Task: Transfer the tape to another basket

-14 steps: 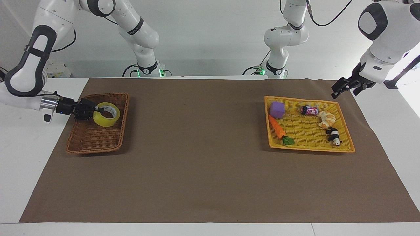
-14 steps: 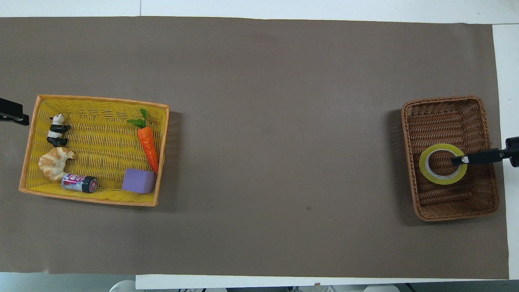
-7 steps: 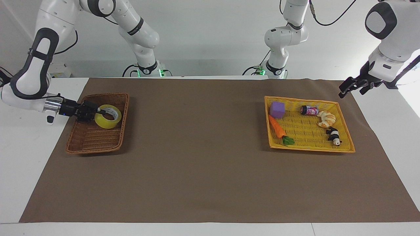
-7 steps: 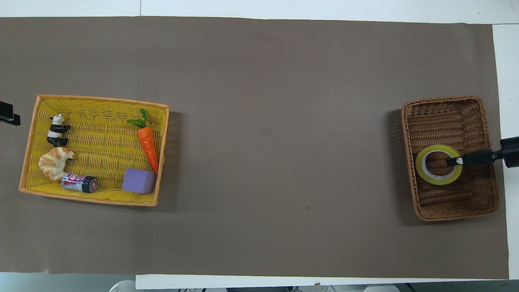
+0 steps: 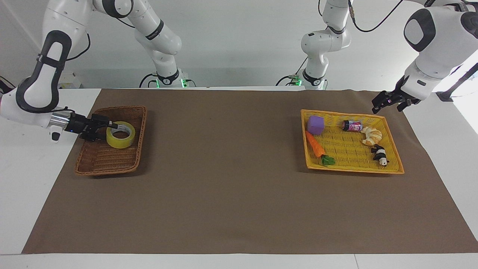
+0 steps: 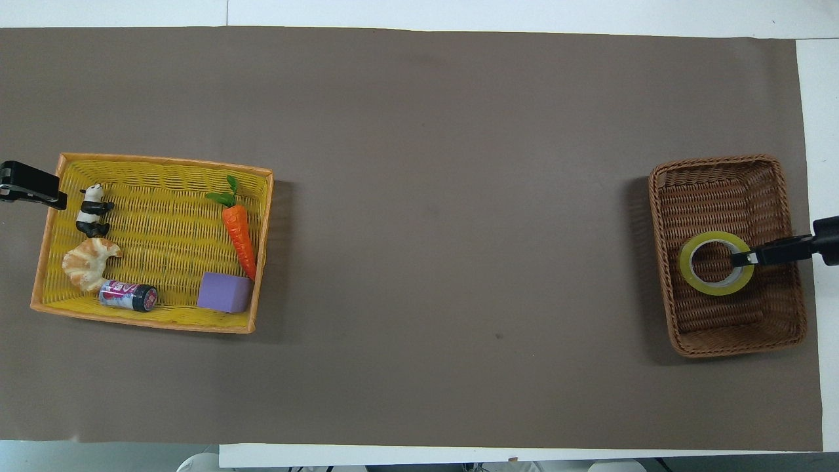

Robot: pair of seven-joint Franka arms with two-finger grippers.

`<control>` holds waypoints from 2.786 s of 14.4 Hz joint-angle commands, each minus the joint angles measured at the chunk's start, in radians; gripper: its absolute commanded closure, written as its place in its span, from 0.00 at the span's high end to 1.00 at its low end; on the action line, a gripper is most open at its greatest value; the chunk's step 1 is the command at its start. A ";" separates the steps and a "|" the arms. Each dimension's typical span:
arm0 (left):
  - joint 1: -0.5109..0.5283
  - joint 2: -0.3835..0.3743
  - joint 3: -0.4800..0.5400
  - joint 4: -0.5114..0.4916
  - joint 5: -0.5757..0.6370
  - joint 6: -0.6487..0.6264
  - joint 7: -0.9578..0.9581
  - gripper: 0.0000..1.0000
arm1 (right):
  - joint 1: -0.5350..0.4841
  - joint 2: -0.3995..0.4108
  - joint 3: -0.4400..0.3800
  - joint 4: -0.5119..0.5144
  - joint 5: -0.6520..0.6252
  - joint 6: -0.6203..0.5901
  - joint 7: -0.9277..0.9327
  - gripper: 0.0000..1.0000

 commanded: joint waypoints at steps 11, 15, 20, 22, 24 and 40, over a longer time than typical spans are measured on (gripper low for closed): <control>-0.034 0.003 -0.023 0.006 -0.007 0.031 0.039 1.00 | 0.309 -0.322 0.013 0.162 -0.423 -0.040 0.555 1.00; -0.068 0.001 -0.022 0.005 -0.007 0.029 0.039 1.00 | 0.395 -0.311 0.018 0.282 -0.444 -0.167 0.863 1.00; -0.047 -0.003 -0.011 0.005 -0.005 0.028 0.038 1.00 | 0.412 -0.234 0.030 0.428 -0.450 -0.234 0.869 1.00; -0.047 -0.003 -0.011 0.005 -0.005 0.028 0.038 1.00 | 0.418 -0.233 0.032 0.443 -0.471 -0.236 0.871 1.00; -0.050 -0.003 -0.011 0.006 -0.005 0.029 0.038 1.00 | 0.467 -0.239 0.027 0.440 -0.506 -0.234 0.872 1.00; -0.048 -0.003 -0.011 0.005 -0.005 0.028 0.038 1.00 | 0.494 -0.282 -0.028 0.396 -0.507 -0.228 0.924 1.00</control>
